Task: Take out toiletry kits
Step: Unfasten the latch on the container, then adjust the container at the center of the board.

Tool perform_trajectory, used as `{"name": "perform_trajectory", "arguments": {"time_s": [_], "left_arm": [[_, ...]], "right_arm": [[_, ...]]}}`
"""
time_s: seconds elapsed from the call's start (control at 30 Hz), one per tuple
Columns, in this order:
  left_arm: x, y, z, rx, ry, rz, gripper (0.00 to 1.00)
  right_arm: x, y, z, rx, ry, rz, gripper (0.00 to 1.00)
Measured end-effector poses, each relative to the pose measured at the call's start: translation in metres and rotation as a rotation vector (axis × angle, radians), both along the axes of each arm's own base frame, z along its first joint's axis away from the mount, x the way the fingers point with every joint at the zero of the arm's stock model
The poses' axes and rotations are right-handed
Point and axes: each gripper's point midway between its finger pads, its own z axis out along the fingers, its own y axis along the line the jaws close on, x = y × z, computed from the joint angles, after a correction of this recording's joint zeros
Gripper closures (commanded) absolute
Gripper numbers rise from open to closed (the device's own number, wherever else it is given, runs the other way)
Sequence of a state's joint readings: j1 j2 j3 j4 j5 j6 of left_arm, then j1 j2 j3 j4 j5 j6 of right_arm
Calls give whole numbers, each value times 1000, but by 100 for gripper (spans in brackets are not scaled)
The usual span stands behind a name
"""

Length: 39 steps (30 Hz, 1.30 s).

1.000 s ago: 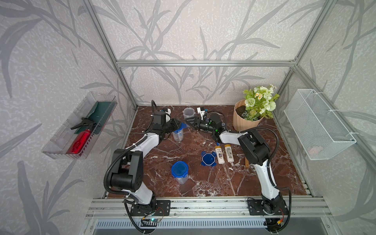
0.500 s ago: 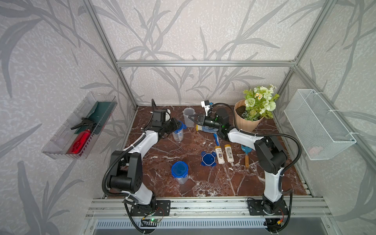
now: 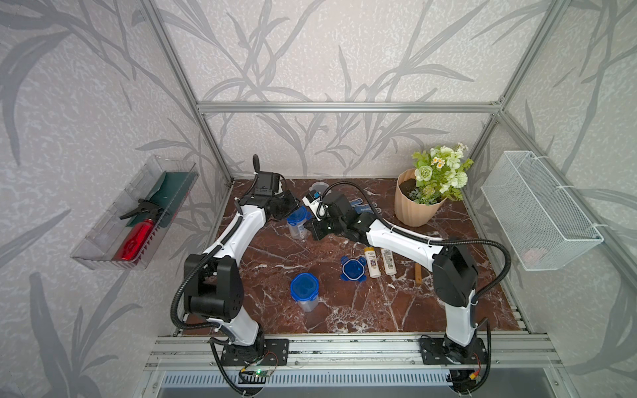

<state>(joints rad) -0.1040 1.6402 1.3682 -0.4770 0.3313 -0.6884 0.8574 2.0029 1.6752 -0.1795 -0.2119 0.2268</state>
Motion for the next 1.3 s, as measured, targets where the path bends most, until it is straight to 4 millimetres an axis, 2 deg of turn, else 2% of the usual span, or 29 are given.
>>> {"name": "perform_trajectory", "arguments": {"time_s": [0.07, 0.17, 0.27, 0.5, 0.7, 0.8, 0.9, 1.0, 1.17, 1.3], "left_arm": [[6, 8, -1, 20, 1, 23, 59], [18, 22, -9, 42, 19, 60, 64], [34, 35, -20, 46, 41, 88, 65], [60, 45, -36, 52, 76, 103, 69], [49, 41, -48, 30, 97, 93, 68], [44, 49, -45, 24, 71, 116, 68], [29, 58, -44, 34, 71, 141, 68], [11, 56, -44, 35, 89, 136, 68], [-8, 48, -57, 30, 151, 115, 68], [-11, 44, -58, 20, 167, 104, 68]], "right_arm": [[6, 2, -6, -32, -11, -7, 100], [14, 2, -23, -89, 0, -20, 100], [22, 4, -40, -137, 15, -31, 100], [46, 11, -56, -206, 15, -66, 100], [66, 14, -55, -228, 14, -92, 100], [79, 15, -52, -243, 11, -107, 100], [96, 15, -51, -254, -7, -131, 100], [113, 12, -51, -249, -29, -155, 100], [117, 10, -54, -252, -32, -156, 100], [117, 11, -54, -250, -30, -154, 100]]}}
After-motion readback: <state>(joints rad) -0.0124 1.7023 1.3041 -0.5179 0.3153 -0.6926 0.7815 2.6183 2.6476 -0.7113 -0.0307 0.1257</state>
